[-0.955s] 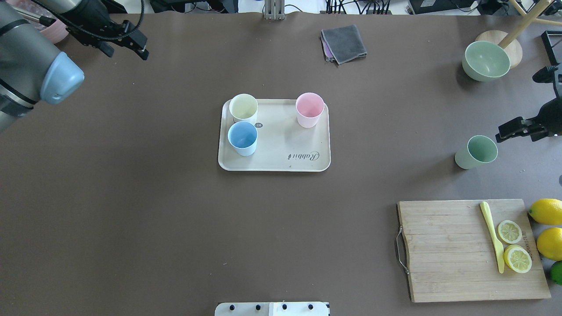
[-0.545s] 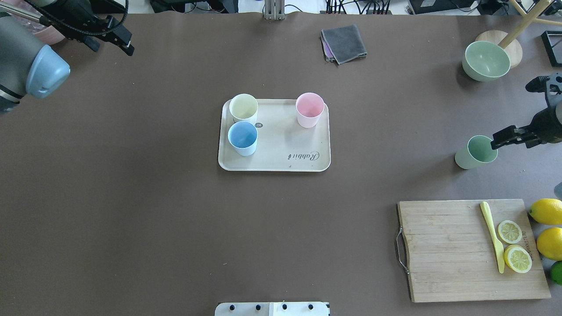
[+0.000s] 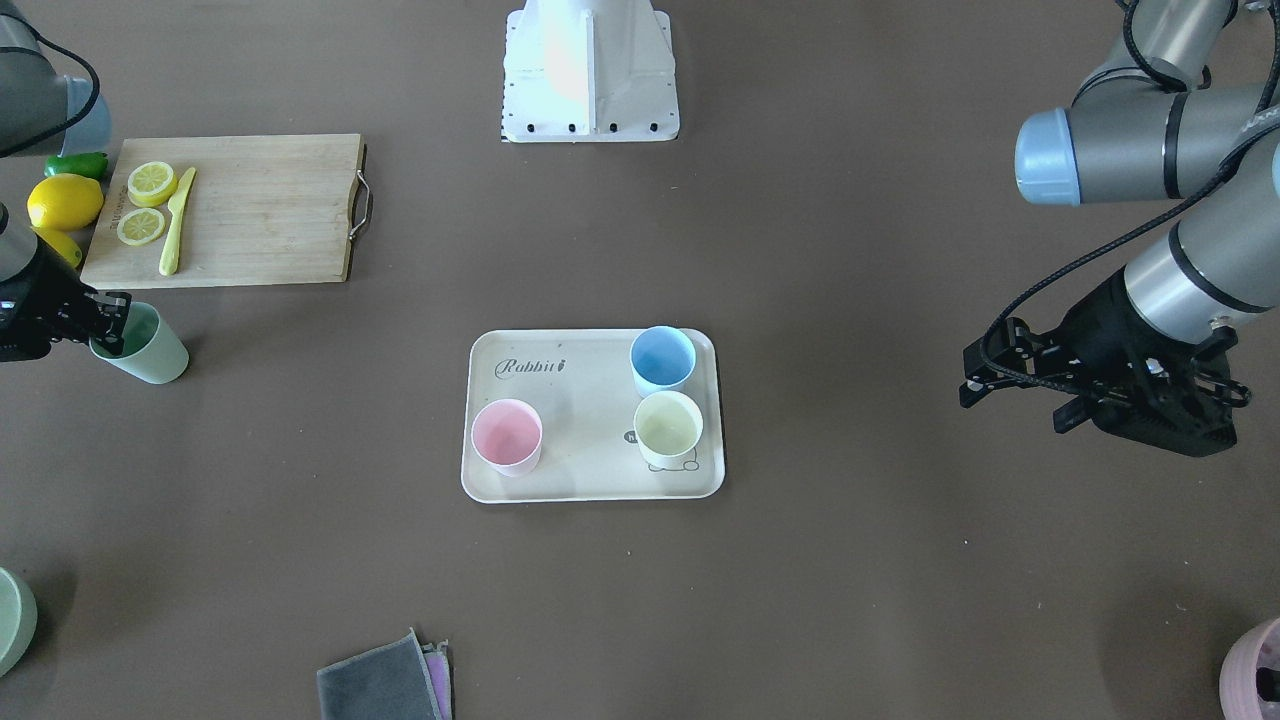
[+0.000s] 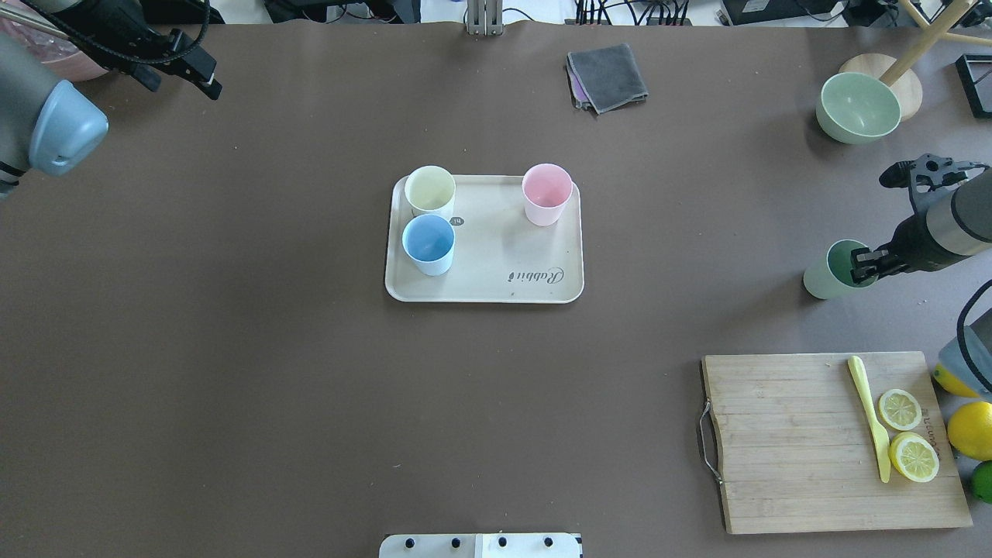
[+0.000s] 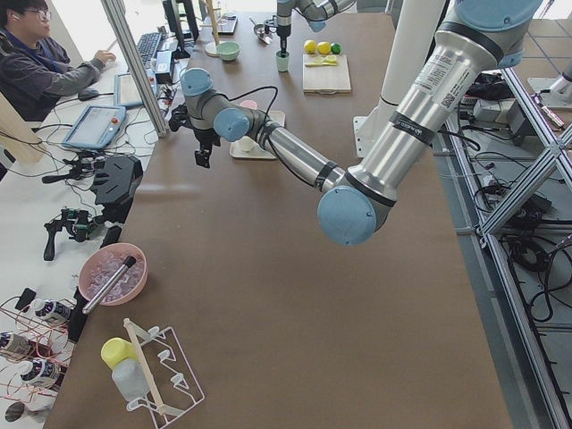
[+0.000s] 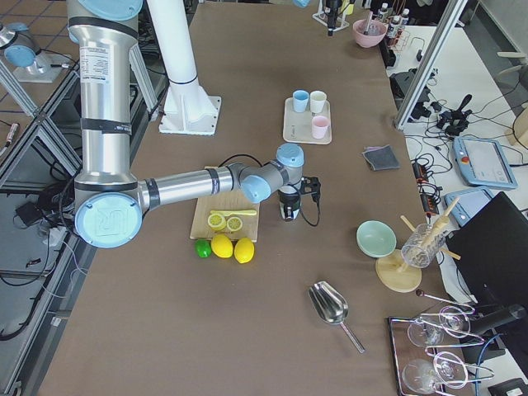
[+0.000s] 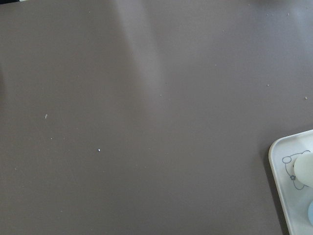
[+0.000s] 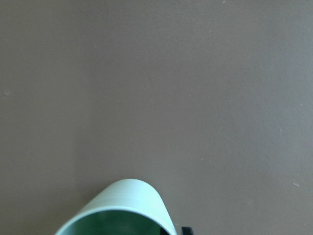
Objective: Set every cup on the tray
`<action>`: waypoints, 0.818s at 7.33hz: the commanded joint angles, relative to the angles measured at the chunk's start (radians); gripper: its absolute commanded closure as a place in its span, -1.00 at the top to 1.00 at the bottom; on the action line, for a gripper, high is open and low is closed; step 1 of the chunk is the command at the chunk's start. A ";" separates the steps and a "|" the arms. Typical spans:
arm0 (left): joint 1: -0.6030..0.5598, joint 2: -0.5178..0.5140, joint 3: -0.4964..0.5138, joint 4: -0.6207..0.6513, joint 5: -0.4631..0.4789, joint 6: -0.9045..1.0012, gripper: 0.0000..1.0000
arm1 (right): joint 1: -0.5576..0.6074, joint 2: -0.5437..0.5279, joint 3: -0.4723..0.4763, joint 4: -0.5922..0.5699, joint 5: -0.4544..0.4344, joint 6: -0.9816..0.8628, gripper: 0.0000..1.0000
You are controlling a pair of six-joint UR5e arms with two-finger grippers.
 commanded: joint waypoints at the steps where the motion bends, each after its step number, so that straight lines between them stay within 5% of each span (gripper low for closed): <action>1: 0.002 0.000 0.000 0.000 -0.001 0.000 0.96 | -0.001 0.071 0.031 -0.016 0.010 0.024 -1.00; 3: 0.003 0.000 0.000 0.000 0.000 0.000 0.96 | -0.069 0.273 0.020 -0.109 0.015 0.278 -1.00; 6: 0.008 0.000 0.004 0.000 -0.003 -0.002 0.96 | -0.292 0.586 -0.096 -0.226 -0.166 0.599 -1.00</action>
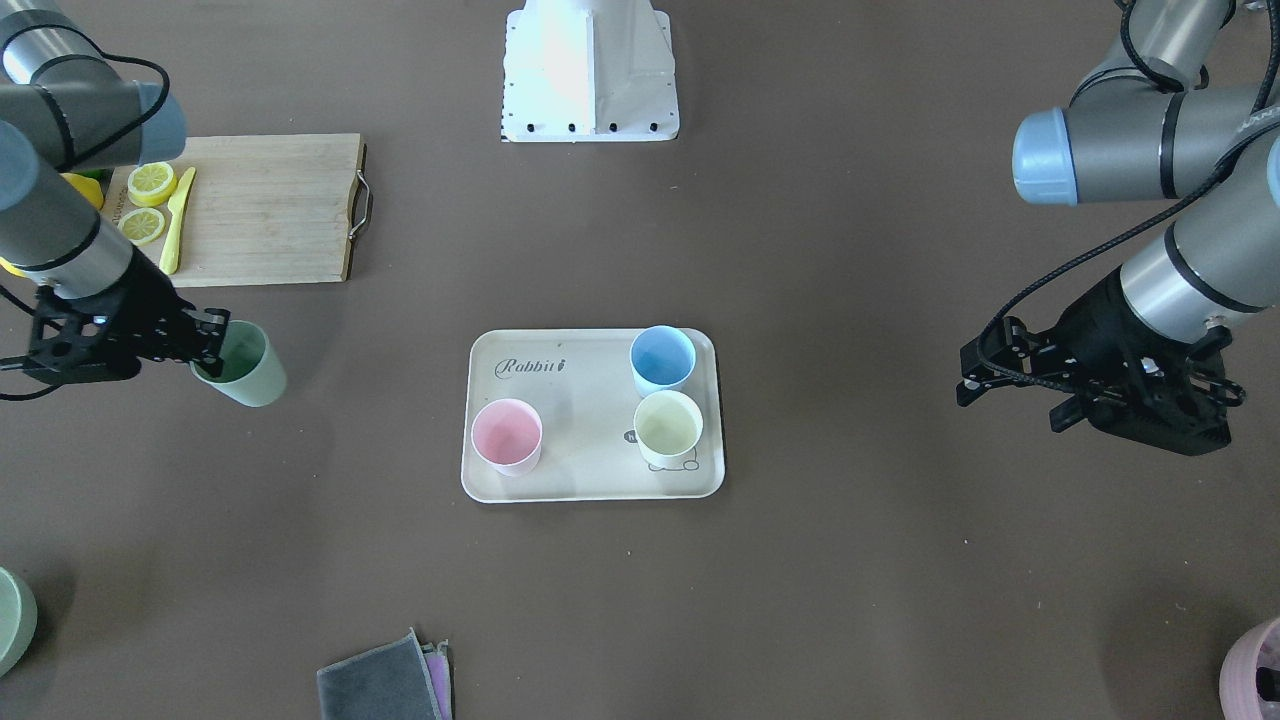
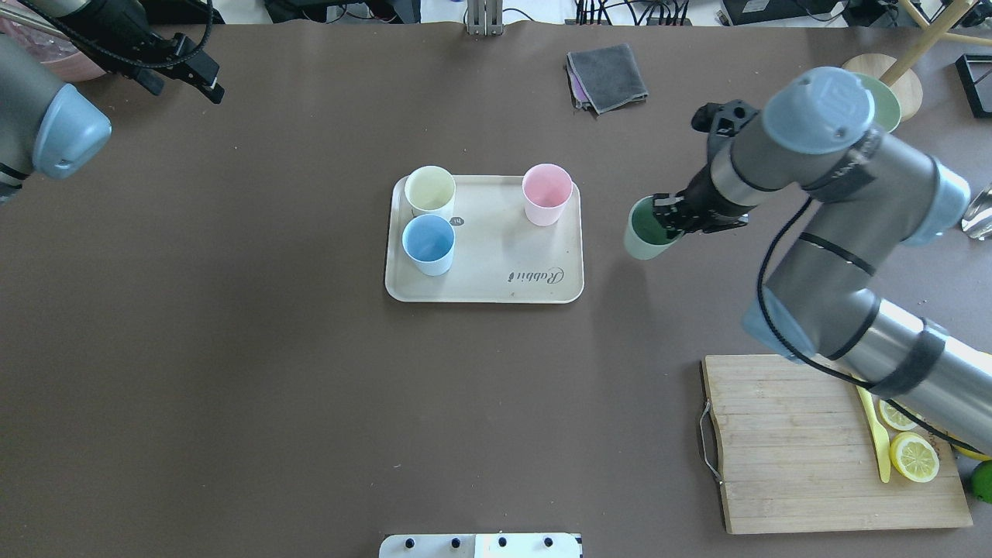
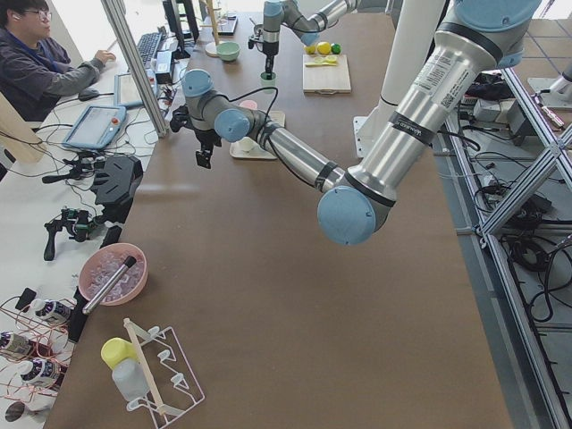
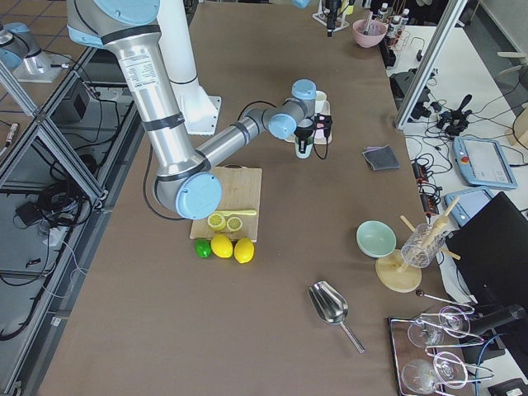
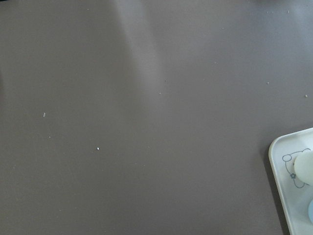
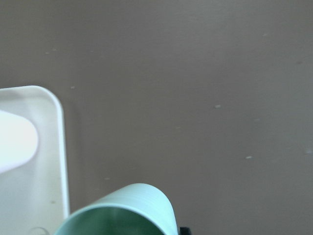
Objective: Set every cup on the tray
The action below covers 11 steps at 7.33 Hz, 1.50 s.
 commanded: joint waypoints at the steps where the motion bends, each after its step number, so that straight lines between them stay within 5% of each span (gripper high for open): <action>1: 0.002 -0.002 0.002 0.000 -0.002 -0.002 0.96 | -0.116 0.195 -0.131 -0.026 -0.110 0.156 -1.00; 3: 0.003 -0.002 -0.001 0.000 -0.002 -0.010 0.96 | -0.138 0.217 -0.141 -0.024 -0.112 0.158 -1.00; 4: 0.003 -0.002 -0.001 0.000 -0.002 -0.010 0.96 | -0.139 0.218 -0.141 -0.016 -0.114 0.173 0.21; 5: 0.003 -0.002 -0.001 -0.001 -0.003 -0.010 0.96 | -0.139 0.218 -0.139 -0.016 -0.114 0.164 0.99; 8: -0.008 0.021 -0.011 0.002 -0.003 0.002 0.96 | 0.022 0.203 -0.115 -0.033 0.014 0.076 1.00; 11: -0.142 0.196 -0.040 0.005 -0.005 0.299 0.96 | 0.262 0.003 -0.075 -0.072 0.072 -0.353 1.00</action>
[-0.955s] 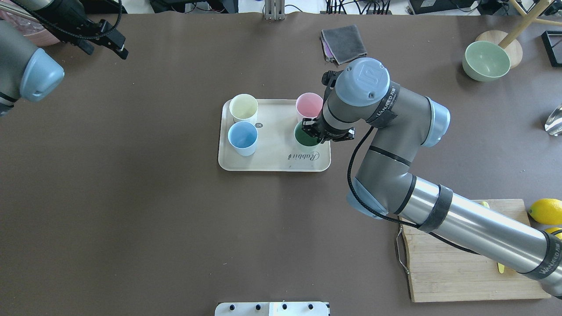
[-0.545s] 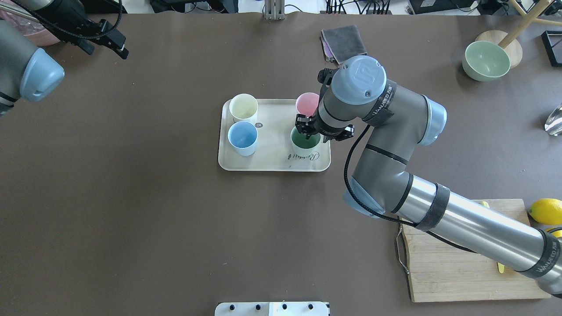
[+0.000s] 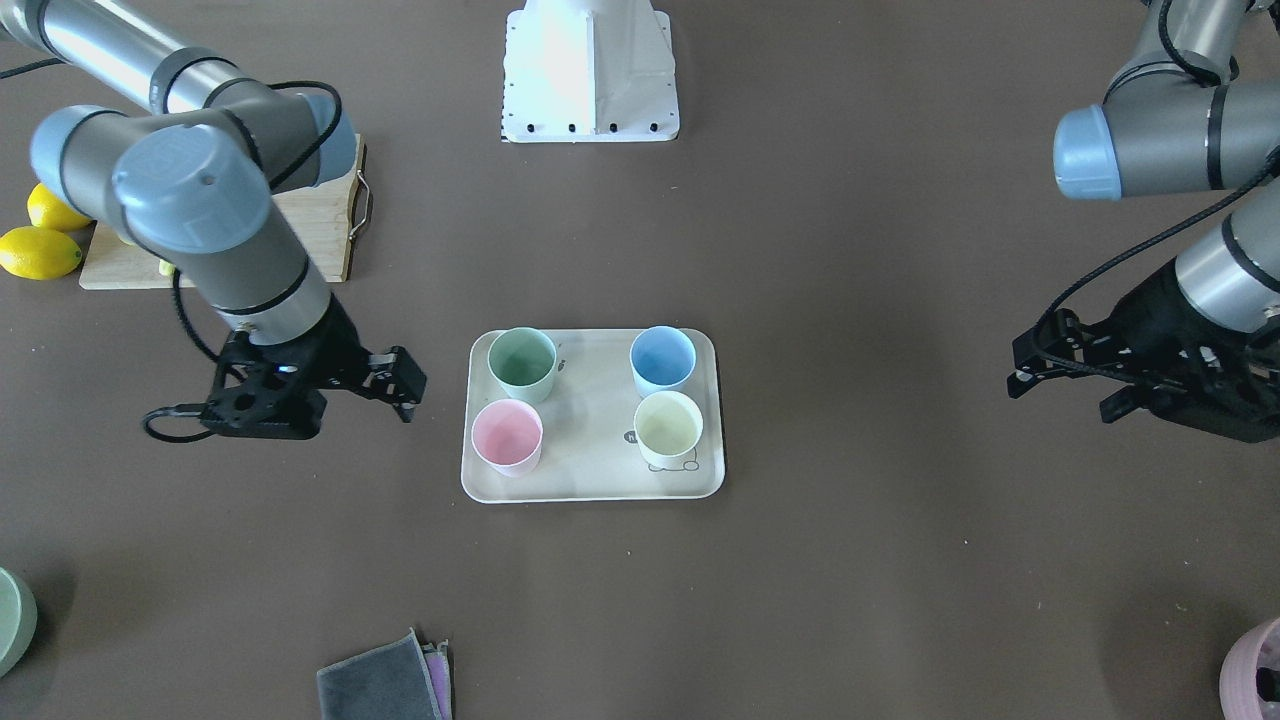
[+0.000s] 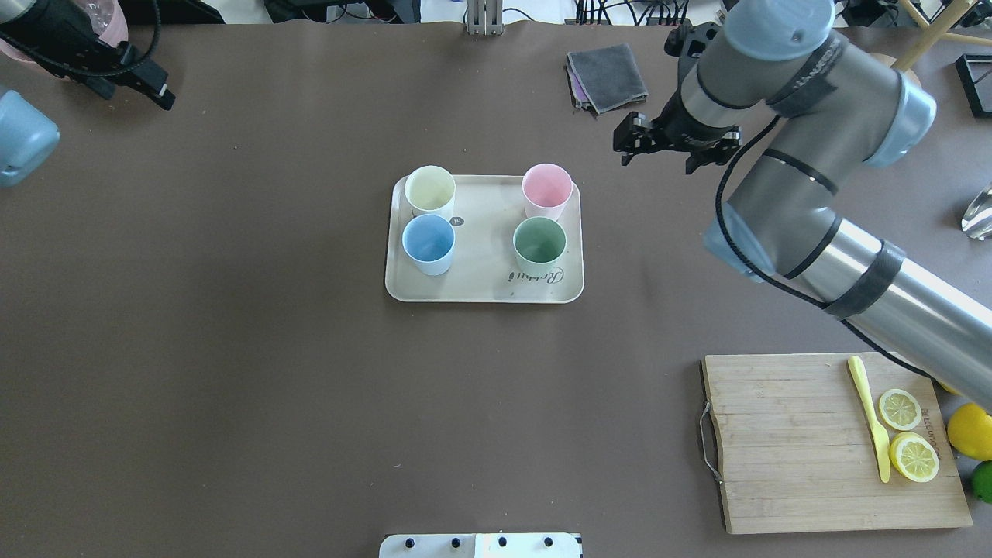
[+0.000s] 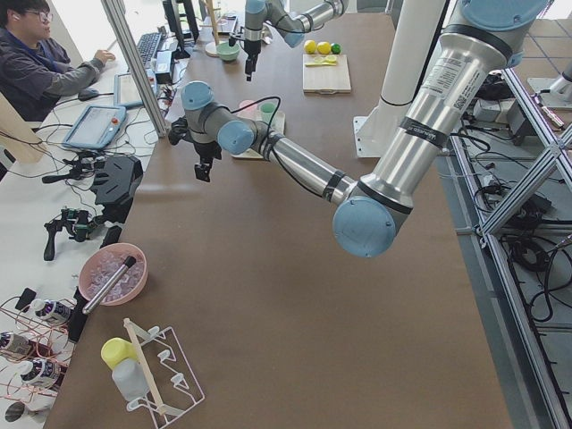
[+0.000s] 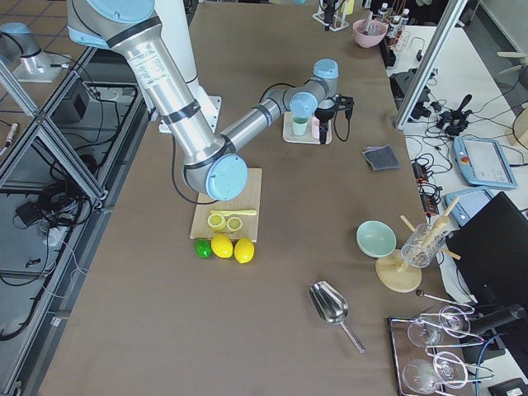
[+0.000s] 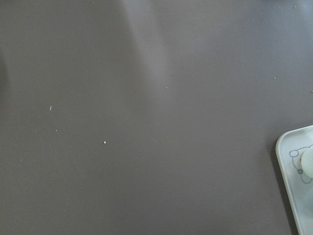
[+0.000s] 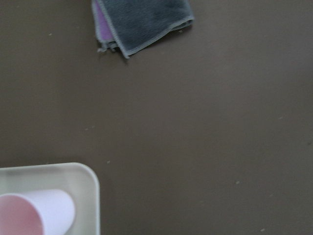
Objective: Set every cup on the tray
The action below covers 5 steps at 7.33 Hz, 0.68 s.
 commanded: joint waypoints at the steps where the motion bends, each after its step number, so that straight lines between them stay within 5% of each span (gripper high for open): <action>1: -0.134 0.136 -0.008 0.043 -0.003 0.292 0.96 | 0.205 -0.197 0.074 -0.011 0.104 -0.346 1.00; 3: -0.281 0.181 -0.005 0.238 -0.023 0.550 0.96 | 0.401 -0.318 0.071 -0.014 0.242 -0.646 1.00; 5: -0.378 0.329 -0.009 0.246 -0.054 0.727 0.96 | 0.576 -0.442 0.077 -0.083 0.287 -0.918 1.00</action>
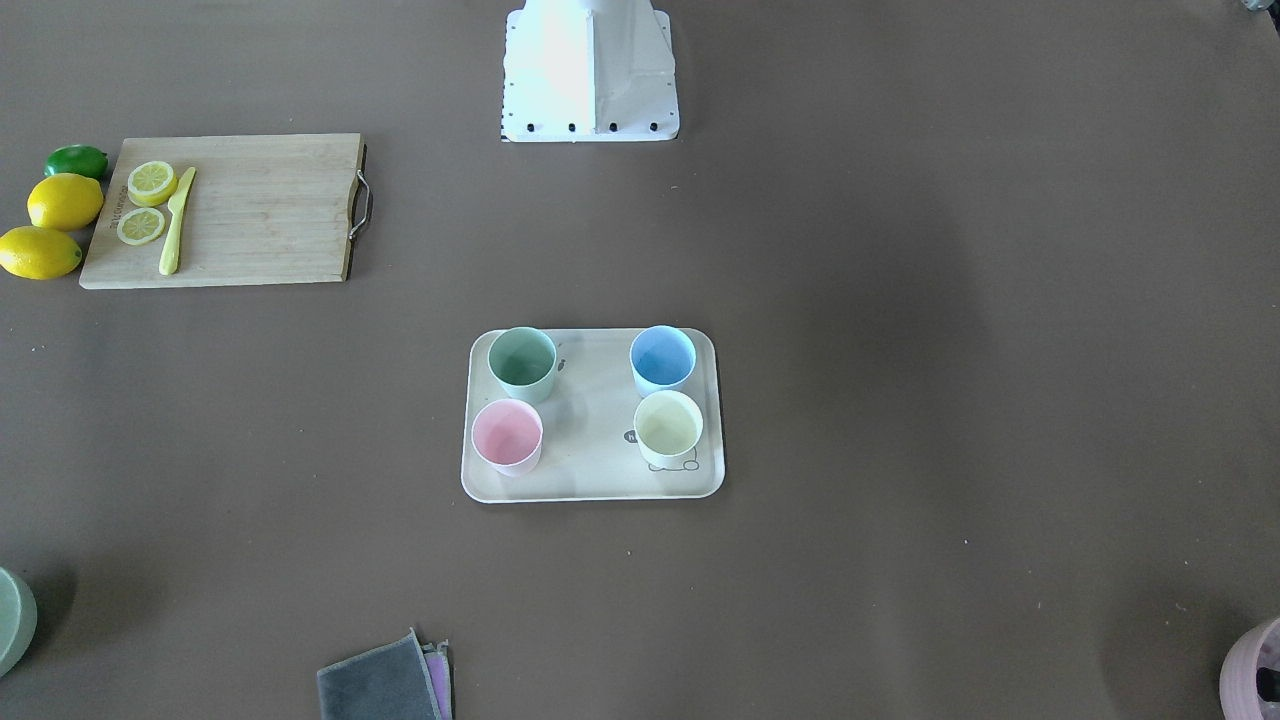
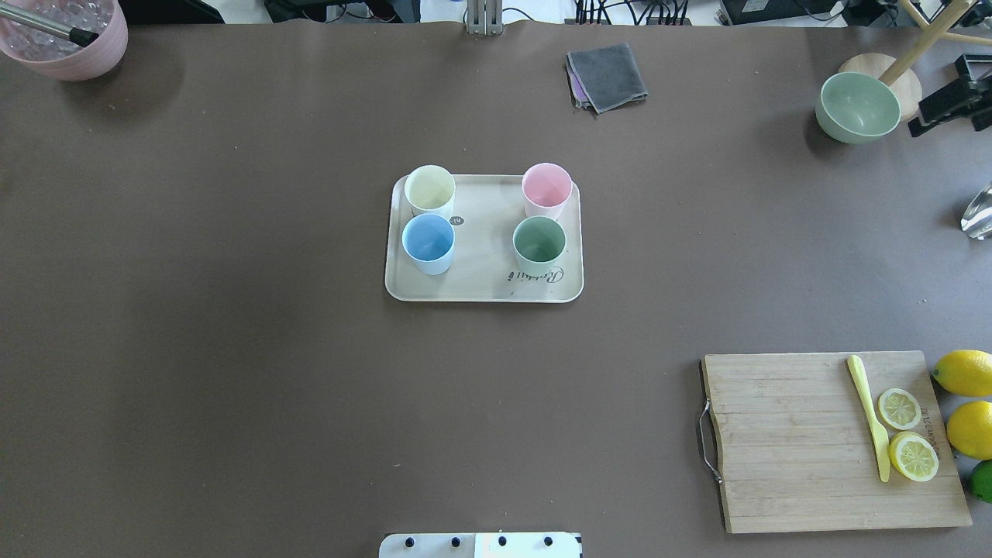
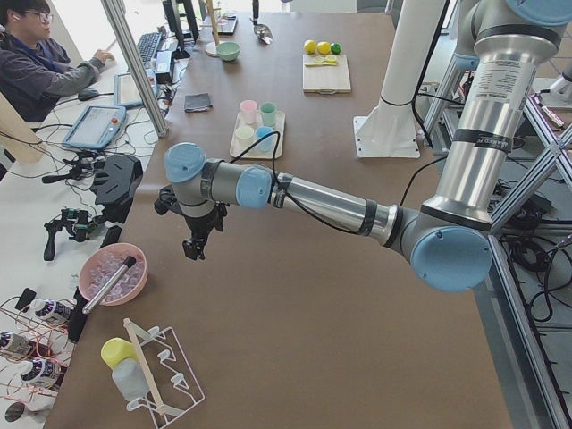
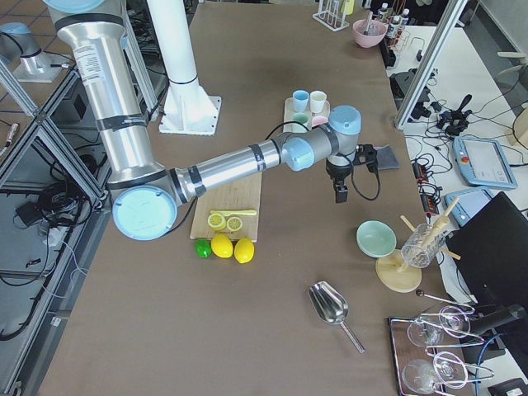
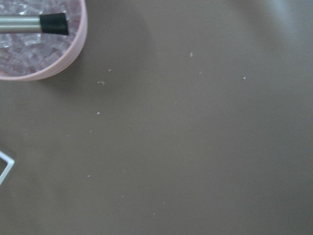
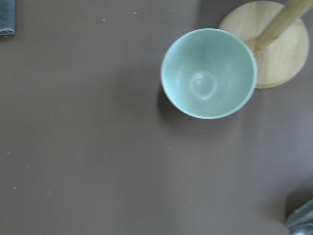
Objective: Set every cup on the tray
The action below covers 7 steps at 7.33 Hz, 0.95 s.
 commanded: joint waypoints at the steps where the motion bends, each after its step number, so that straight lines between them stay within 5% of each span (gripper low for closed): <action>1: -0.075 0.140 0.001 0.012 -0.047 0.098 0.96 | 0.146 -0.177 -0.004 -0.056 -0.009 -0.307 1.00; 3: -0.106 0.265 -0.002 -0.130 -0.047 0.089 0.96 | 0.150 -0.273 -0.039 -0.050 -0.068 -0.312 1.00; 7: -0.138 0.323 0.007 -0.132 -0.038 0.094 0.96 | 0.150 -0.278 -0.056 -0.046 -0.057 -0.312 1.00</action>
